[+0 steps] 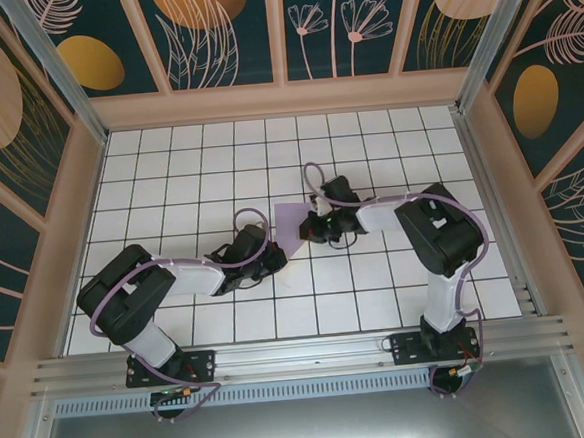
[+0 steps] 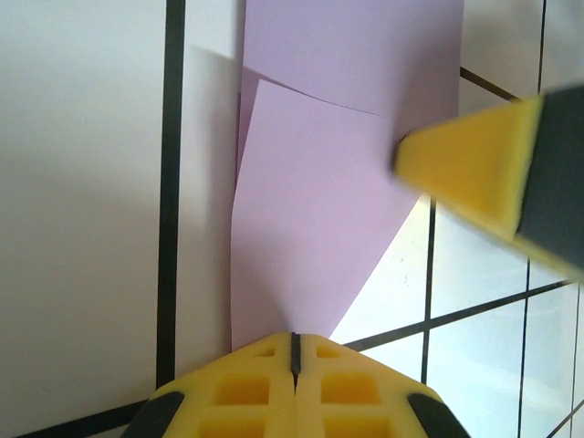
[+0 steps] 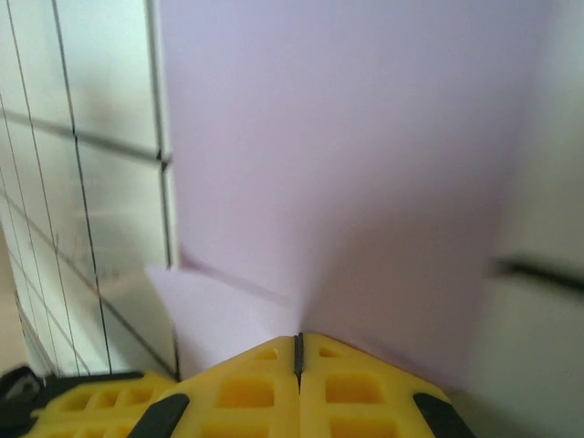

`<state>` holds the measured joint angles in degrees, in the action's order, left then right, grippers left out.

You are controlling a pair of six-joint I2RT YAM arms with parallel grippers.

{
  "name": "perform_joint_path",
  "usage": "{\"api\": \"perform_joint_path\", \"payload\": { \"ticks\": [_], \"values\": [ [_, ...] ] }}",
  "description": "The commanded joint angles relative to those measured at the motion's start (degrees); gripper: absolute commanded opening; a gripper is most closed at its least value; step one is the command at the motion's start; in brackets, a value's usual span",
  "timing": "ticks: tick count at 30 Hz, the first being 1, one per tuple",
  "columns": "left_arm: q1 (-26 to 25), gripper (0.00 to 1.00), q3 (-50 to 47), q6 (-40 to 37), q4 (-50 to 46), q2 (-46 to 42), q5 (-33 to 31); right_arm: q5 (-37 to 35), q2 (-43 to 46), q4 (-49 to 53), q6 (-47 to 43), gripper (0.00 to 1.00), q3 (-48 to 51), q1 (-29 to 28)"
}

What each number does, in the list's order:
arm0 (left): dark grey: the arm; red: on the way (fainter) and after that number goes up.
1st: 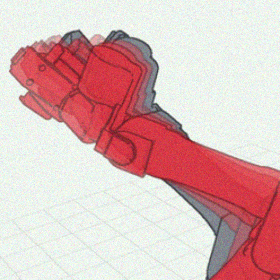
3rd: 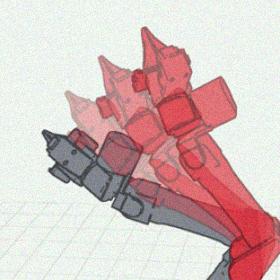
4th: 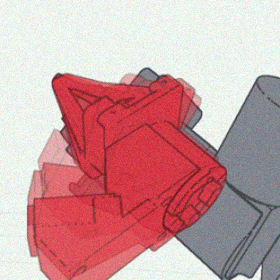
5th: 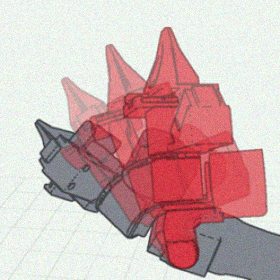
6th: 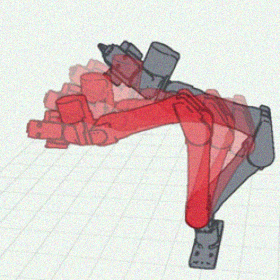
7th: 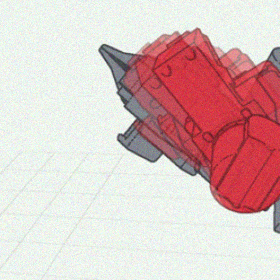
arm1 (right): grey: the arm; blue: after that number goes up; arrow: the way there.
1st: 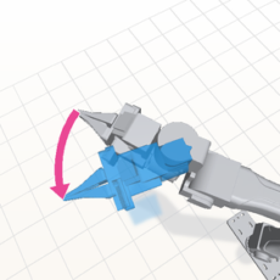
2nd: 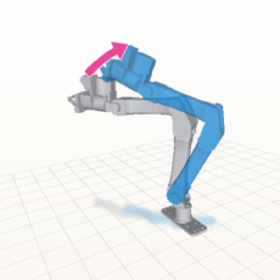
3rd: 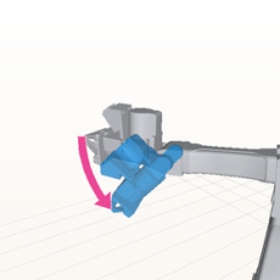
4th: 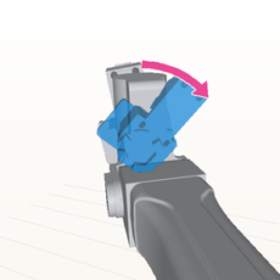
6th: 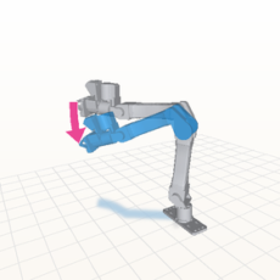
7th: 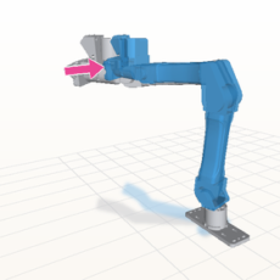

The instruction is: Fold a paper plane with a square sheet of paper (pick it up from the middle)

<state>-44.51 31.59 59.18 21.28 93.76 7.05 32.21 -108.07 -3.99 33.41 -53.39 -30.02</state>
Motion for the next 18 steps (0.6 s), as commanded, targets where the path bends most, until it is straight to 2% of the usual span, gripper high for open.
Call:
{"api": "perform_joint_path", "payload": {
  "ticks": [1, 4, 11, 16, 18],
  "values": [
    [-0.05, 0.0, -2.43, 0.23, -6.17, 1.44, 0.85, -4.9, 0.63, 3.22, -0.86, 0.0, 0.19, 5.11],
    [-0.05, 0.0, -2.33, -0.2, -6.25, 0.74, 0.95, -5.06, 4.27, 4.14, -1.09, 0.0, 0.36, 5.52],
    [-0.04, 0.0, -2.0, -0.13, -5.21, 0.32, 1.44, -0.64, 8.4, 2.68, 3.92, 0.26, 3.77, 4.38],
    [-0.01, 0.01, -0.83, -1.21, -2.85, -3.05, 2.67, 0.01, 8.11, 1.78, 6.04, 0.31, 4.78, 3.39],
    [-0.04, 0.07, 0.5, -1.96, -2.24, -4.83, 2.95, 0.1, 7.85, 1.7, 6.22, 0.32, 4.65, 3.02]
  ]
}}
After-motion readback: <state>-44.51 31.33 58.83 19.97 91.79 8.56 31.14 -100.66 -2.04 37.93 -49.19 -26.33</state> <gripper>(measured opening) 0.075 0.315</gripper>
